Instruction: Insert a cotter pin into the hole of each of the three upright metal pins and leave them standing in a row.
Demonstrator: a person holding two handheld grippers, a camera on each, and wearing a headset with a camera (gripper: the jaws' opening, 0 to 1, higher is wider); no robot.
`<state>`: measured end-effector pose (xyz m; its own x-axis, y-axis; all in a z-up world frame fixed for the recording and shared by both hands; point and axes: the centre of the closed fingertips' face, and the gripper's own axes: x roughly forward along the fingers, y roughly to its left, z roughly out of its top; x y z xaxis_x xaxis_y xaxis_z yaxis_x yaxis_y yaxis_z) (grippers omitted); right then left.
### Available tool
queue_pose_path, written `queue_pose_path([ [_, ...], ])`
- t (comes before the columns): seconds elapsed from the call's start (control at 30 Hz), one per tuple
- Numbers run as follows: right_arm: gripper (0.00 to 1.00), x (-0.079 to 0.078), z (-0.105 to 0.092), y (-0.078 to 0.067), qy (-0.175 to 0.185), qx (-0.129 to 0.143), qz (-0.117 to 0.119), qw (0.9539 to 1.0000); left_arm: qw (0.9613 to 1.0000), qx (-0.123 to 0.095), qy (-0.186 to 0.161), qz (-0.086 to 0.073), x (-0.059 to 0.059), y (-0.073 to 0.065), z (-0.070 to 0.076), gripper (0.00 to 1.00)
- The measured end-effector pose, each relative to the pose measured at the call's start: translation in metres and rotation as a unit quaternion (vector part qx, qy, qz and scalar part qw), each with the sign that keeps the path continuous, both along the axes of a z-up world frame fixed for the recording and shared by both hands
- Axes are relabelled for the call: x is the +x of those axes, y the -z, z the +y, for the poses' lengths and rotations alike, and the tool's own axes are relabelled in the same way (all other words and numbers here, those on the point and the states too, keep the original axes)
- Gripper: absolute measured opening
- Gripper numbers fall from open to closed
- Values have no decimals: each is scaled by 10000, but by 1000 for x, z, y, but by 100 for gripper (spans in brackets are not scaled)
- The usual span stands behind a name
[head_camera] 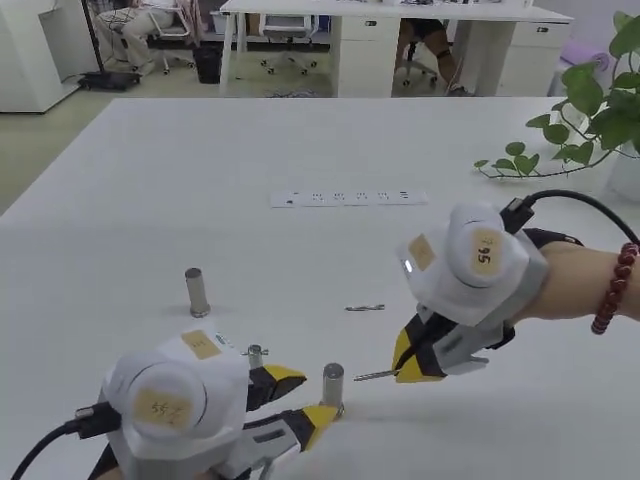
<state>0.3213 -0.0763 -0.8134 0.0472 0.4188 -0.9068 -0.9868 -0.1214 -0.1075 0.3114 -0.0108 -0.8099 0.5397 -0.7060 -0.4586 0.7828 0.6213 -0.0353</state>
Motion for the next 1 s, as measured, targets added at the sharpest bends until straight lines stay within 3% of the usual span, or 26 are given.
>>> queue_pose_path([
  [0.57, 3, 8, 7, 4, 122, 89, 32, 9999, 9998, 18, -104, 155, 18, 17, -13, 24],
  [0.83, 3, 7, 10, 7, 145, 98, 87, 9998, 9997, -55, -96, 224, 19, 20, -18, 16],
  [1.0, 3, 8, 11, 8, 129, 83, 55, 9999, 9998, -35, -127, 180, 21, 20, -18, 12],
])
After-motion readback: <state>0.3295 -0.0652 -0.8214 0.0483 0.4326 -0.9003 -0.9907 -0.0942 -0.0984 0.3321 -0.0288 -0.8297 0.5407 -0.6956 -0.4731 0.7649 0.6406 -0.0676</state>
